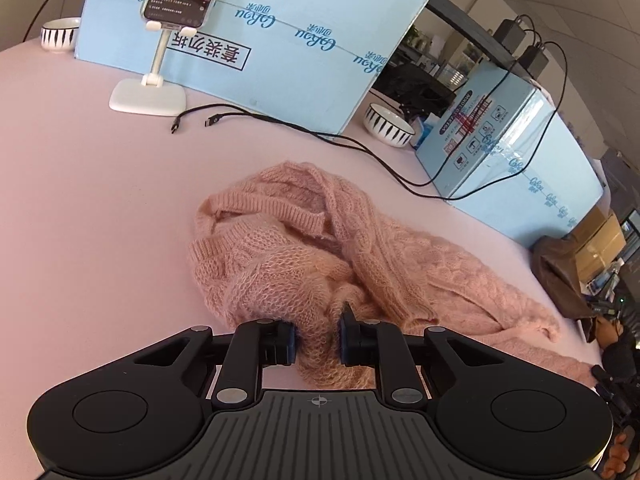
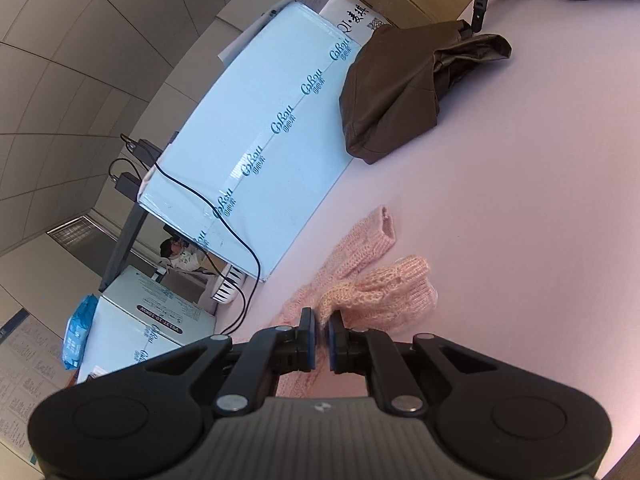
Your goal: Fold clothes
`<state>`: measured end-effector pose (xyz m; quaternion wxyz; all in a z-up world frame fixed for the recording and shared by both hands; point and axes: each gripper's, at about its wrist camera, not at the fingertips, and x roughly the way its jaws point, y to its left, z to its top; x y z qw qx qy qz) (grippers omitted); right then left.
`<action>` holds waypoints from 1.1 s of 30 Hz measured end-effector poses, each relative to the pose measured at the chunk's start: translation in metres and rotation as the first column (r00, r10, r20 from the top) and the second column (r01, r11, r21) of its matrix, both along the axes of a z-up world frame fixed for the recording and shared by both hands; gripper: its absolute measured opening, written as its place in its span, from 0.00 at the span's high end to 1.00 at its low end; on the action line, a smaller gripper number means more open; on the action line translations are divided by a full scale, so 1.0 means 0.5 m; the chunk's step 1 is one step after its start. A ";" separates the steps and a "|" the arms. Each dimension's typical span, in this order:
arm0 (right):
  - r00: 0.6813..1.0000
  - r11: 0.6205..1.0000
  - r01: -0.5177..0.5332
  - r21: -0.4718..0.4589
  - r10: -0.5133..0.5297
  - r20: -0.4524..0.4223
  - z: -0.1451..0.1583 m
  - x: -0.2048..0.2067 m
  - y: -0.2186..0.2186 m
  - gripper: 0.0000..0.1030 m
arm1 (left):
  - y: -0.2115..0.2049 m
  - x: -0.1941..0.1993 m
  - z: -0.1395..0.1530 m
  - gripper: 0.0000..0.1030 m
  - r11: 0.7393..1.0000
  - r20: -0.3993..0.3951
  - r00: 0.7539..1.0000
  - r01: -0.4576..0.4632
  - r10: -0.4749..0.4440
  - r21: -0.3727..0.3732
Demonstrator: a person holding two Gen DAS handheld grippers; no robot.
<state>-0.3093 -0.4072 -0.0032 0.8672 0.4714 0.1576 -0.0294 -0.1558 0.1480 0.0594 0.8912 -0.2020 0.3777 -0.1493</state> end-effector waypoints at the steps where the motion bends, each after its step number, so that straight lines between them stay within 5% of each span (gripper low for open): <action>1: 1.000 1.000 0.002 -0.003 -0.002 0.002 0.006 -0.005 -0.001 0.93 | 0.007 -0.008 0.008 0.83 1.000 -0.003 1.000 0.008 -0.008 -0.010; 4: 1.000 1.000 -0.008 -0.003 0.008 -0.028 0.019 -0.021 -0.004 0.93 | 0.021 -0.024 0.010 0.83 1.000 -0.055 0.998 0.012 -0.014 -0.022; 8: 0.981 0.988 -0.058 0.143 0.084 -0.177 -0.017 -0.020 -0.020 0.93 | 0.036 -0.046 -0.024 0.83 1.000 -0.187 0.982 -0.018 0.016 -0.010; 11: 0.967 0.991 -0.054 0.126 0.083 -0.239 -0.034 -0.033 -0.016 0.93 | 0.046 -0.067 -0.041 0.83 1.000 -0.217 0.976 -0.024 0.021 -0.012; 17: 0.979 0.988 -0.064 0.142 0.090 -0.185 -0.026 -0.041 -0.003 0.93 | 0.041 -0.078 -0.029 0.83 1.000 -0.181 0.984 -0.006 0.007 0.003; 22: 0.989 0.930 -0.117 0.348 0.140 -0.041 -0.036 -0.012 -0.030 0.93 | 0.070 -0.055 -0.027 0.83 0.993 -0.199 0.980 -0.018 -0.005 -0.116; 27: 0.987 0.897 -0.157 0.414 0.160 0.028 -0.019 0.039 -0.036 0.93 | 0.068 -0.042 0.001 0.83 0.995 -0.182 0.983 -0.002 -0.017 -0.104; 33: 0.995 0.884 -0.097 0.457 0.103 0.011 0.003 0.097 -0.060 0.93 | 0.074 0.030 0.050 0.83 0.992 -0.223 0.975 -0.010 -0.018 -0.125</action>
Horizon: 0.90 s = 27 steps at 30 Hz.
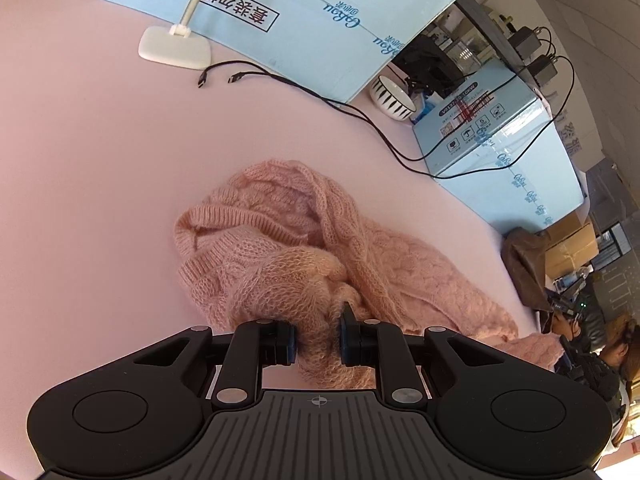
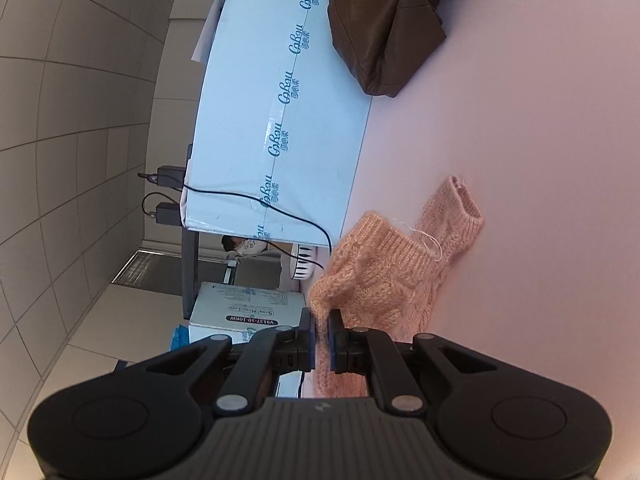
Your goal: Fold clothes
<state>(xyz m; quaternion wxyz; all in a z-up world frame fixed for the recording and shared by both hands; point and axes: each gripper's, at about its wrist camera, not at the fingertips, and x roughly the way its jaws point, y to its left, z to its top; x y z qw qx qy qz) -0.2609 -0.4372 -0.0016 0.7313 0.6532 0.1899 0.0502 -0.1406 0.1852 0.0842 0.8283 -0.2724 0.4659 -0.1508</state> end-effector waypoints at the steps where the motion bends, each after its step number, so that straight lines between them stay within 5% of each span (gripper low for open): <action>1: 1.000 1.000 0.016 0.015 -0.015 -0.017 -0.001 0.013 -0.006 0.93 | -0.002 0.015 0.004 0.83 1.000 -0.012 1.000 0.000 0.000 0.002; 10: 0.969 0.987 0.122 0.106 -0.095 -0.230 -0.059 0.142 -0.020 0.91 | -0.049 0.273 -0.002 0.72 0.999 -0.184 0.982 -0.033 0.038 0.035; 14: 0.946 0.981 0.152 0.121 -0.109 -0.305 -0.099 0.176 -0.014 0.87 | -0.071 0.358 -0.040 0.39 0.999 -0.214 0.977 -0.010 0.017 0.032; 17: 0.944 0.980 0.157 0.122 -0.113 -0.309 -0.112 0.179 -0.016 0.68 | -0.065 0.378 -0.057 0.32 1.000 -0.248 0.969 -0.020 0.019 -0.005; 21: 0.963 0.986 0.164 -0.004 -0.161 -0.217 -0.078 0.162 -0.020 0.29 | -0.020 0.350 -0.009 0.21 0.997 -0.147 0.988 -0.046 0.038 -0.057; 25: 0.962 0.949 0.175 -0.264 -0.222 -0.160 -0.016 0.136 -0.014 0.21 | 0.048 0.295 0.070 0.17 0.994 0.076 0.991 -0.111 0.111 -0.012; 27: 0.970 0.937 0.119 -0.327 -0.180 -0.164 -0.006 0.126 -0.005 0.20 | 0.065 0.270 0.079 0.14 0.997 0.108 0.993 -0.054 0.048 0.051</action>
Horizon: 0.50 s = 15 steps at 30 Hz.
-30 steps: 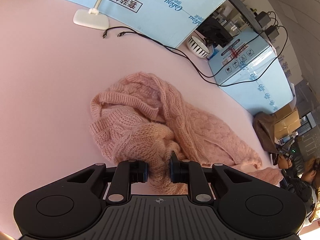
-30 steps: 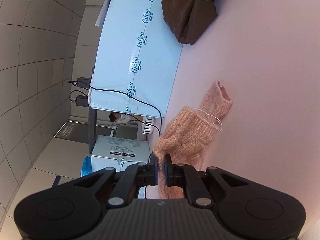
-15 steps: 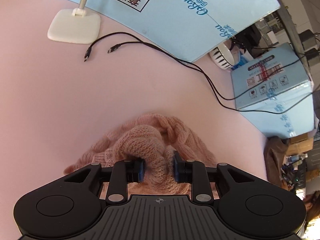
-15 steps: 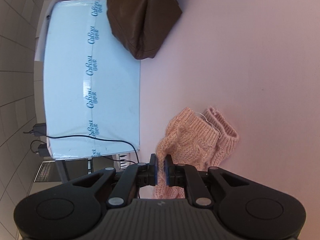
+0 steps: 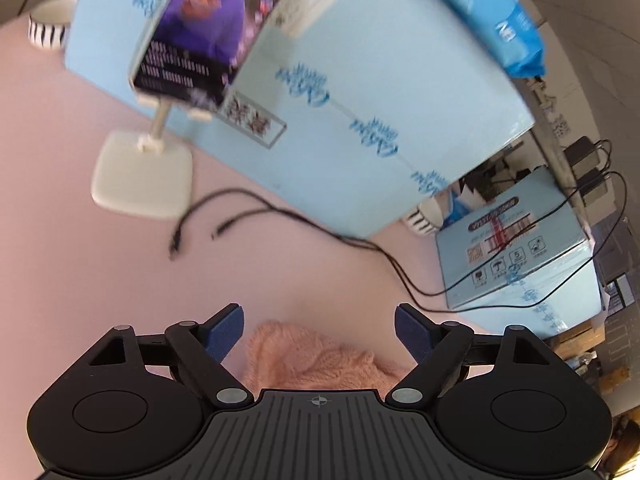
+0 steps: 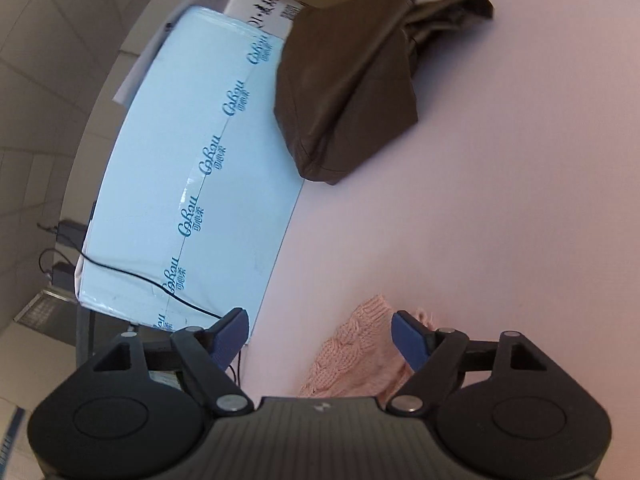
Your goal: Fold clothes
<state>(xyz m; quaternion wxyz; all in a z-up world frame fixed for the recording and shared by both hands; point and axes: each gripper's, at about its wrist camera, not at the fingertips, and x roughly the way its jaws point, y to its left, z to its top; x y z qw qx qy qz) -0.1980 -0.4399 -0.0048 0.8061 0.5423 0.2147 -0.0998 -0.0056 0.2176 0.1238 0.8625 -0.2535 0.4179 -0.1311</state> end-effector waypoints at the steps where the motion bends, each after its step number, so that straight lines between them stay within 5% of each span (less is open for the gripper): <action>1: 0.999 1.000 -0.030 -0.003 0.030 -0.012 -0.003 -0.002 0.001 0.20 | 0.002 -0.016 -0.008 0.14 0.997 -0.009 0.998 0.064 -0.064 0.050; 6: 0.992 0.988 -0.087 -0.129 0.073 -0.107 -0.019 0.012 0.007 0.20 | -0.019 -0.070 -0.113 0.14 0.963 -0.062 0.981 0.193 -0.184 0.190; 10: 0.984 0.946 -0.141 -0.293 0.101 -0.147 -0.017 0.062 0.030 0.21 | -0.016 -0.072 -0.184 0.14 0.976 -0.084 0.979 0.194 -0.186 0.099; 11: 0.987 0.932 -0.131 -0.337 0.088 -0.138 -0.010 0.069 0.036 0.34 | -0.015 -0.076 -0.187 0.14 0.980 -0.057 0.984 0.175 -0.171 0.090; 12: 0.988 0.916 -0.124 -0.381 0.078 -0.133 -0.003 0.076 0.046 0.58 | -0.015 -0.079 -0.187 0.14 0.984 -0.026 0.987 0.160 -0.159 0.075; 14: 0.988 0.891 -0.131 -0.434 0.080 -0.134 0.004 0.084 0.052 0.80 | -0.015 -0.078 -0.187 0.22 0.988 -0.026 0.989 0.149 -0.149 0.031; 15: 0.988 0.883 -0.137 -0.448 0.089 -0.127 0.009 0.089 0.055 0.81 | -0.015 -0.079 -0.186 0.26 0.989 -0.028 0.989 0.143 -0.143 0.017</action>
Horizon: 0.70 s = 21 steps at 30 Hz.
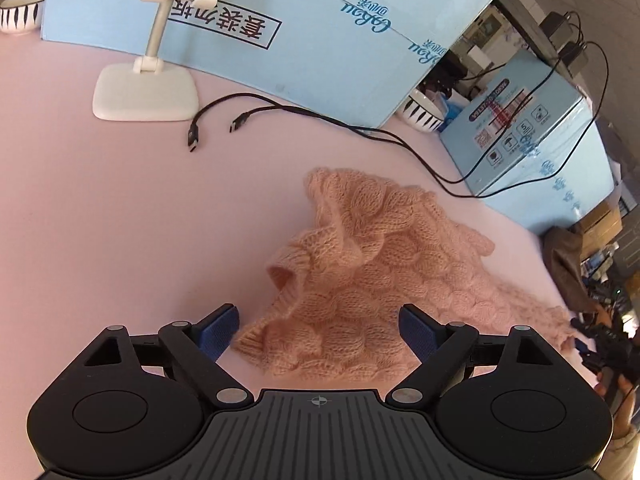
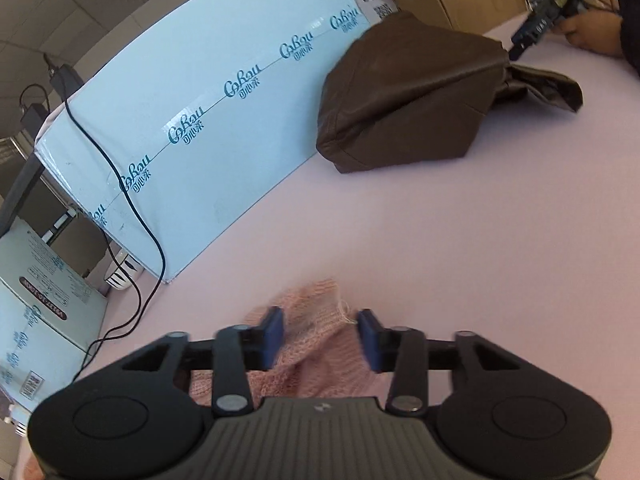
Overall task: Fold clothes
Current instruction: 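Fold the sweater over with both grippers and open them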
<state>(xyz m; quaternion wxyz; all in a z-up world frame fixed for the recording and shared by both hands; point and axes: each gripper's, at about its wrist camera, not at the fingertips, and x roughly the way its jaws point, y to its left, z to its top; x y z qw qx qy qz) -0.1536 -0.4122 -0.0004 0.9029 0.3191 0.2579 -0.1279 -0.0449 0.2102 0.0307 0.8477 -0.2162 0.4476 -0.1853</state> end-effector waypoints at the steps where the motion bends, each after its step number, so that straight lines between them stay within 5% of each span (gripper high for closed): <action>1: 1.000 1.000 -0.009 -0.004 0.009 0.008 0.004 0.002 0.000 0.80 | -0.001 -0.001 0.003 0.26 1.000 0.004 1.000 -0.003 0.003 0.005; 4: 0.999 0.994 -0.010 -0.110 0.007 -0.034 0.024 0.010 0.006 0.66 | -0.003 -0.008 0.010 0.27 1.000 0.022 1.000 0.002 -0.003 0.020; 6: 0.999 0.988 0.037 -0.149 -0.042 -0.031 0.042 -0.003 0.006 0.37 | 0.003 -0.014 0.010 0.27 1.000 0.025 1.000 -0.002 0.001 0.014; 10: 0.998 0.999 0.037 -0.022 -0.036 0.048 0.075 -0.042 -0.003 0.37 | 0.012 -0.018 0.004 0.27 1.000 0.005 1.000 -0.015 0.015 -0.006; 14: 0.996 0.969 -0.065 0.238 0.048 0.080 0.076 -0.050 -0.009 0.35 | 0.003 -0.021 0.001 0.27 1.000 0.001 1.000 -0.004 0.004 0.008; 21: 1.000 0.955 0.009 0.295 -0.013 0.013 0.058 0.004 -0.004 0.35 | -0.022 -0.019 0.002 0.27 0.997 -0.011 1.000 0.002 -0.001 0.073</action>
